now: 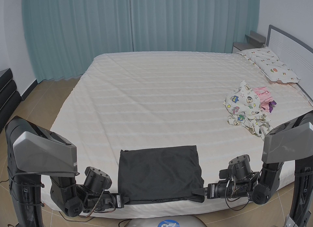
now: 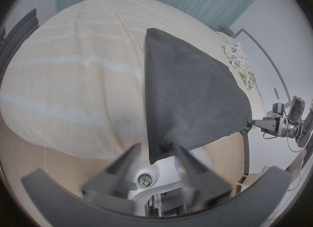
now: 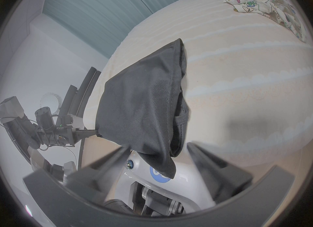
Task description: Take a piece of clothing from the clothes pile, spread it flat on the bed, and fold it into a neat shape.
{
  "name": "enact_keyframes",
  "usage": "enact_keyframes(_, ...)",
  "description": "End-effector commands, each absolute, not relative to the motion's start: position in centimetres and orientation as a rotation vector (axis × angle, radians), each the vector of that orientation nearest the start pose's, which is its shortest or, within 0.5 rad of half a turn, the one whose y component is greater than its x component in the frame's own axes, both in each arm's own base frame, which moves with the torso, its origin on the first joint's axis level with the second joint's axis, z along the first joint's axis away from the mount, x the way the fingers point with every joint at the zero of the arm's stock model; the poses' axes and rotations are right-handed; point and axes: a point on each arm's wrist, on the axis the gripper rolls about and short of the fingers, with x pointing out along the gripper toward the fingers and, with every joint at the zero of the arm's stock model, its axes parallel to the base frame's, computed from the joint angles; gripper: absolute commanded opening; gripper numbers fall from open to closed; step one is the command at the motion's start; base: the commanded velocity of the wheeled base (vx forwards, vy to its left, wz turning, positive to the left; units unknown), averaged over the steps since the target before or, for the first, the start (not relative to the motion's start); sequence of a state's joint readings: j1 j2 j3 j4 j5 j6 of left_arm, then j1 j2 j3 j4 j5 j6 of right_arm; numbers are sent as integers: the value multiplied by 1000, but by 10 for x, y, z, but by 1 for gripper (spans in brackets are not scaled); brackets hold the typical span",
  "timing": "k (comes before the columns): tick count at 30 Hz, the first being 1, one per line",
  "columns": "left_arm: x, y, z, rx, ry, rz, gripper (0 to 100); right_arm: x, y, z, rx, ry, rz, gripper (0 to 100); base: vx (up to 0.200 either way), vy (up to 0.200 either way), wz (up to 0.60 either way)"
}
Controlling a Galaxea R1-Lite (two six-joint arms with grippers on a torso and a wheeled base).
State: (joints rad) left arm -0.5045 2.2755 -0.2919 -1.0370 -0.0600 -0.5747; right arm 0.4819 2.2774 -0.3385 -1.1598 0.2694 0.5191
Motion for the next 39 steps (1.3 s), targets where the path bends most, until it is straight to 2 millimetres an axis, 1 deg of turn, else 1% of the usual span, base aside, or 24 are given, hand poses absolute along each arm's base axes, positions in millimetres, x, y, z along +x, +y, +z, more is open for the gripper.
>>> enact_keyframes(1, 225, -119, -38, -333, 1006, -228, 100, 247, 125, -16, 412, 880, 481, 100, 0, 0, 0)
enact_keyframes(2, 228, -114, -31, -350, 975, -220, 100, 249, 121, -7, 423, 849, 476, 100, 0, 0, 0)
enact_keyframes(3, 228, -114, -31, -350, 975, -220, 100, 249, 121, -7, 423, 849, 476, 100, 0, 0, 0)
enact_keyframes(4, 233, -105, -16, -386, 912, -211, 100, 251, 113, 12, 442, 784, 470, 100, 0, 0, 0)
enact_keyframes(5, 235, -101, -6, -407, 877, -212, 100, 251, 109, 22, 450, 754, 466, 100, 0, 0, 0)
enact_keyframes(9, 239, -85, 32, -474, 749, -236, 100, 243, 92, 58, 474, 633, 436, 100, 0, 0, 0)
enact_keyframes(10, 239, -85, 32, -474, 749, -236, 100, 243, 92, 58, 474, 633, 436, 100, 0, 0, 0)
enact_keyframes(12, 237, -74, 55, -497, 671, -221, 100, 229, 81, 85, 476, 528, 396, 100, 0, 0, 0)
enact_keyframes(15, 230, -66, 76, -511, 602, -218, 100, 209, 73, 107, 477, 427, 367, 100, 0, 0, 0)
enact_keyframes(17, 217, -60, 100, -522, 521, -223, 100, 183, 63, 130, 471, 323, 358, 100, 0, 0, 0)
enact_keyframes(19, 212, -57, 108, -525, 496, -225, 100, 173, 59, 136, 460, 298, 356, 100, 0, 0, 0)
enact_keyframes(20, 205, -55, 117, -525, 463, -215, 100, 158, 52, 142, 427, 275, 343, 100, 0, 0, 0)
enact_keyframes(22, 197, -51, 127, -523, 418, -182, 100, 141, 45, 149, 387, 243, 324, 100, 0, 0, 0)
enact_keyframes(23, 190, -49, 135, -519, 383, -156, 100, 126, 39, 155, 362, 209, 311, 100, 0, 0, 0)
enact_keyframes(25, 182, -46, 142, -516, 349, -125, 100, 105, 32, 162, 336, 164, 301, 100, 0, 0, 0)
enact_keyframes(26, 182, -46, 142, -516, 349, -125, 100, 105, 32, 162, 336, 164, 301, 100, 0, 0, 0)
enact_keyframes(27, 173, -43, 149, -516, 317, -96, 100, 83, 24, 165, 300, 141, 284, 100, 0, 0, 0)
enact_keyframes(28, 172, -43, 149, -516, 313, -94, 100, 81, 24, 164, 295, 142, 281, 100, 0, 0, 0)
enact_keyframes(29, 161, -39, 156, -517, 280, -70, 100, 61, 15, 160, 231, 142, 222, 100, 0, 0, 0)
enact_keyframes(31, 149, -36, 163, -519, 246, -51, 100, 42, 8, 152, 159, 136, 150, 100, 0, 0, 0)
enact_keyframes(33, 140, -33, 166, -518, 227, -36, 100, 30, 4, 148, 123, 118, 121, 100, 0, 0, 0)
enact_keyframes(35, 122, -28, 172, -478, 193, 2, 100, 10, 0, 145, 85, 52, 70, 100, 0, 0, 0)
enact_keyframes(36, 119, -27, 172, -466, 187, 9, 100, 7, 0, 145, 78, 44, 61, 100, 0, 0, 0)
enact_keyframes(39, 96, -19, 177, -381, 139, 71, 100, -11, -1, 138, 21, 9, 20, 100, 0, 0, 0)
